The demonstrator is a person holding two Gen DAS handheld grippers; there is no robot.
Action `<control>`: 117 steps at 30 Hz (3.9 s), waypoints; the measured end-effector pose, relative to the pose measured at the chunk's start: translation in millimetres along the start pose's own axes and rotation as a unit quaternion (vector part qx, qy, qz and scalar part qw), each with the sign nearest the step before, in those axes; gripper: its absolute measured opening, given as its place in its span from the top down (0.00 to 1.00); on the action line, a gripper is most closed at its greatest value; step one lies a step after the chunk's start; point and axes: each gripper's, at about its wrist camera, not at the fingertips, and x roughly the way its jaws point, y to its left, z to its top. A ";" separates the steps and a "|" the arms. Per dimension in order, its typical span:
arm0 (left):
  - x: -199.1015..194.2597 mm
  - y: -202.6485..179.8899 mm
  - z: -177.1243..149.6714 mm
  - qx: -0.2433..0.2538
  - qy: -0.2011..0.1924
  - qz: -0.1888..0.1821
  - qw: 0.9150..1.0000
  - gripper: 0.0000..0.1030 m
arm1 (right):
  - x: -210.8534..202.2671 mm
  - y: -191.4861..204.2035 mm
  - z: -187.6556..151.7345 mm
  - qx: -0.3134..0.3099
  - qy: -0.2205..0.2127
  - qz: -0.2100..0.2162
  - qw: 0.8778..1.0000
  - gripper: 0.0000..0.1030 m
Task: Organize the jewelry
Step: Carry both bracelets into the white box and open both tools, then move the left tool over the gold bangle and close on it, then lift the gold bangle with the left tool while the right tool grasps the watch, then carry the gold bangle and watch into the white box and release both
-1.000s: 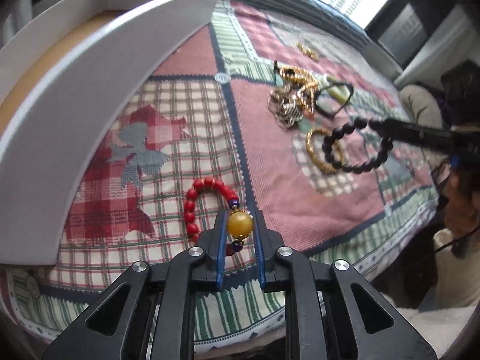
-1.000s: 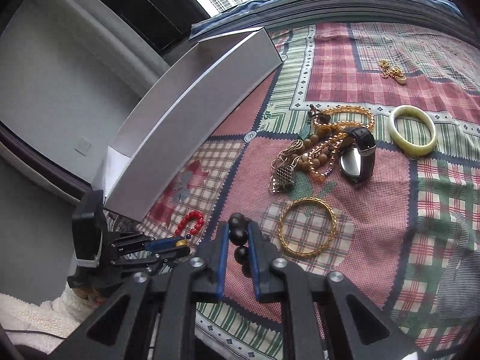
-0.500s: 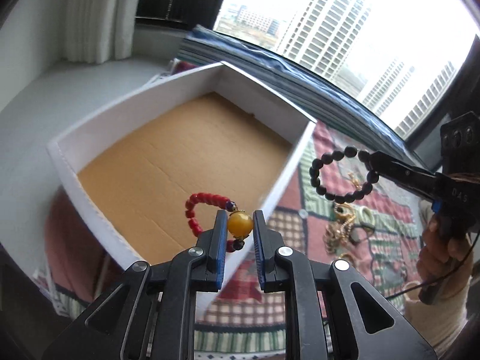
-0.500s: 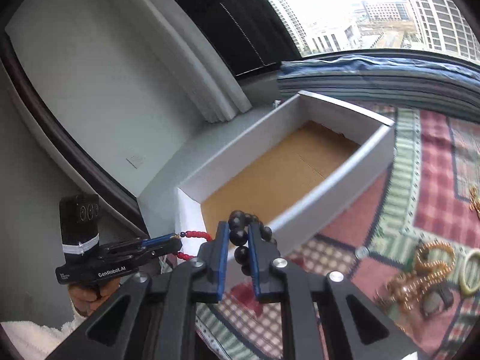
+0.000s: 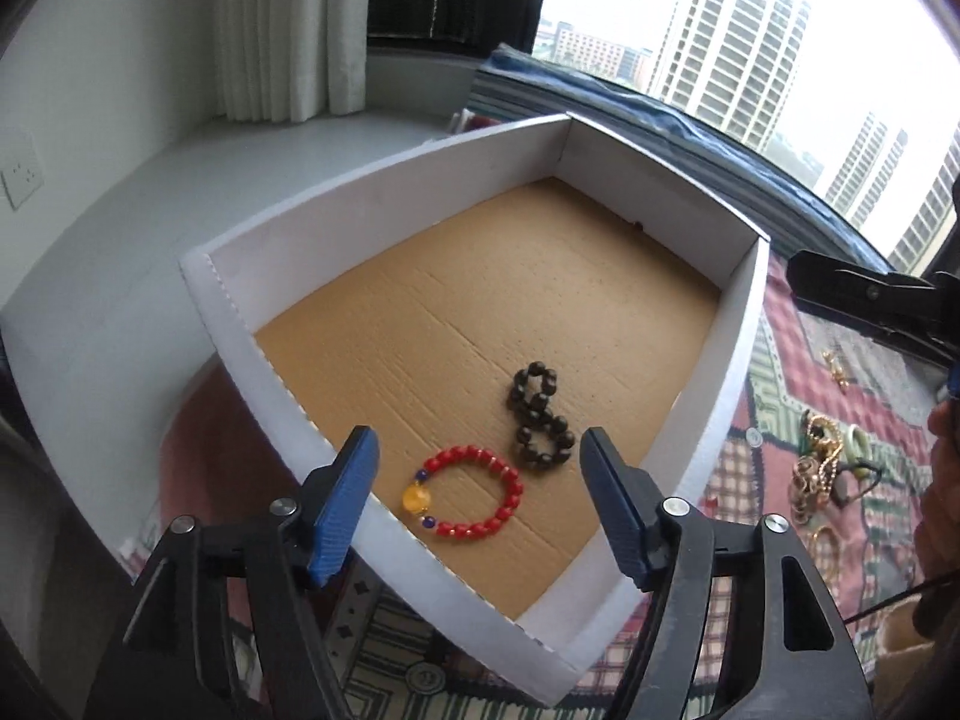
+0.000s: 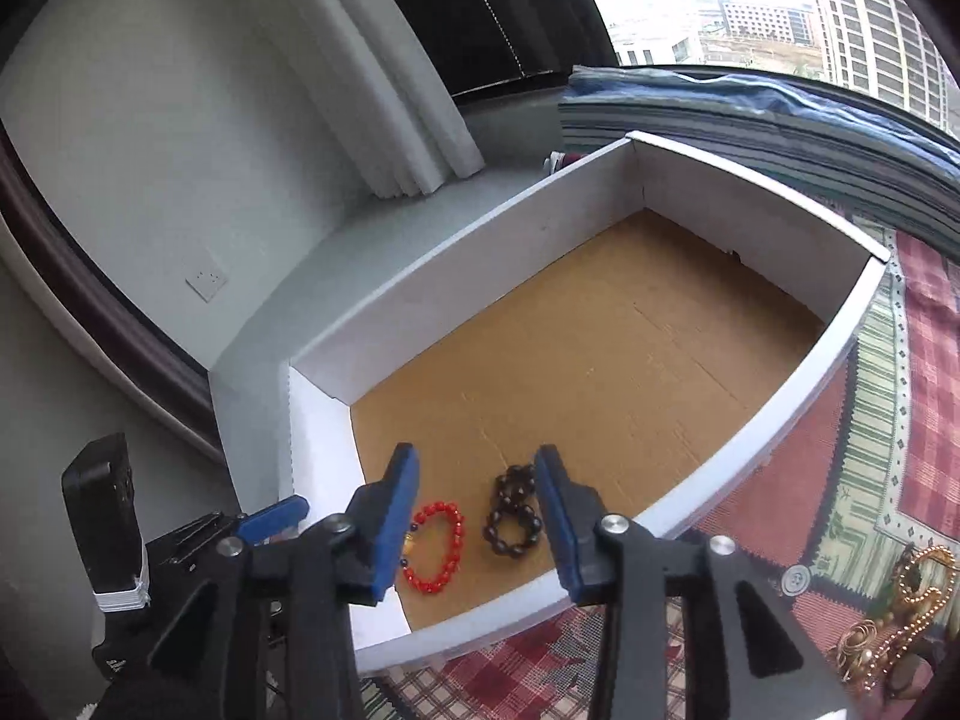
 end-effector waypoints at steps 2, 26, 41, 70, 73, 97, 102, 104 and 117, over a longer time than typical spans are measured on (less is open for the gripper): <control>-15.0 -8.5 -3.1 0.004 -0.021 -0.009 1.000 0.14 | -30.3 0.4 -9.1 -0.015 -0.028 -0.034 0.999 0.46; 0.8 -225.6 -148.9 0.203 0.070 -0.138 0.967 0.02 | -209.5 -153.3 -280.7 0.130 -0.073 -0.326 0.934 0.26; 16.9 -273.1 -164.4 0.253 0.118 -0.135 0.951 0.02 | -207.4 -162.2 -315.4 0.151 -0.043 -0.306 0.939 0.26; 107.6 -356.4 -159.5 0.301 0.173 -0.080 0.934 0.01 | -211.0 -168.9 -330.5 0.178 -0.042 -0.290 0.939 0.26; 106.6 -355.3 -158.8 0.296 0.167 -0.081 0.937 0.03 | -211.2 -169.4 -330.0 0.180 -0.041 -0.290 0.939 0.26; 53.1 -248.4 -130.0 0.204 0.136 -0.102 0.964 0.34 | -98.4 -255.9 -150.2 0.023 0.053 -0.240 0.969 0.34; 38.9 -228.3 -127.9 0.201 0.126 -0.106 0.966 0.34 | -117.7 -242.5 -151.3 0.050 0.041 -0.230 0.971 0.81; 33.1 -221.4 -129.3 0.202 0.122 -0.105 0.966 0.34 | -137.7 -229.6 -154.9 0.063 0.028 -0.215 0.974 0.81; -31.2 -159.1 -91.9 0.161 0.063 -0.112 0.979 0.34 | -168.7 -127.6 -144.1 0.040 0.018 -0.142 0.989 0.81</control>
